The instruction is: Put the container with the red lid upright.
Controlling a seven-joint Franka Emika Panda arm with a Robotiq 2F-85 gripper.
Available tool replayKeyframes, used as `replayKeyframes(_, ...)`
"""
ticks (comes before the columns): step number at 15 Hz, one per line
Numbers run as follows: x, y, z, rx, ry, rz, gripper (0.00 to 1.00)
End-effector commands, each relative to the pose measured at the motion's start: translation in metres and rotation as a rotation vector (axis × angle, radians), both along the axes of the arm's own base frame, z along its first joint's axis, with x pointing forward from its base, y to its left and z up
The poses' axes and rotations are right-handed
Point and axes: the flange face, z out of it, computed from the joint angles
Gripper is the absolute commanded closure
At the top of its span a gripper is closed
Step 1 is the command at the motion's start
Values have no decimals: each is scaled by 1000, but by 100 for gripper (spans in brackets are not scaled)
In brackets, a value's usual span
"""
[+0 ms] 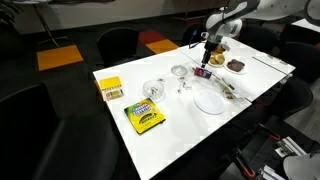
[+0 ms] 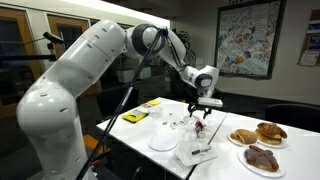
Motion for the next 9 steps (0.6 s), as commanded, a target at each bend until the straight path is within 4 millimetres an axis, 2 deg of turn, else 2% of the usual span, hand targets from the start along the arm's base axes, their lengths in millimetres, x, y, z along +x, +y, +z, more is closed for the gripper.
replayKeyframes(1,4,9,-15,-47,49,-40,0)
replayKeyframes(4,1,19,-19,-74,61,-56,0)
replayKeyframes(9,-3,24,-24,-177,47,-80,0)
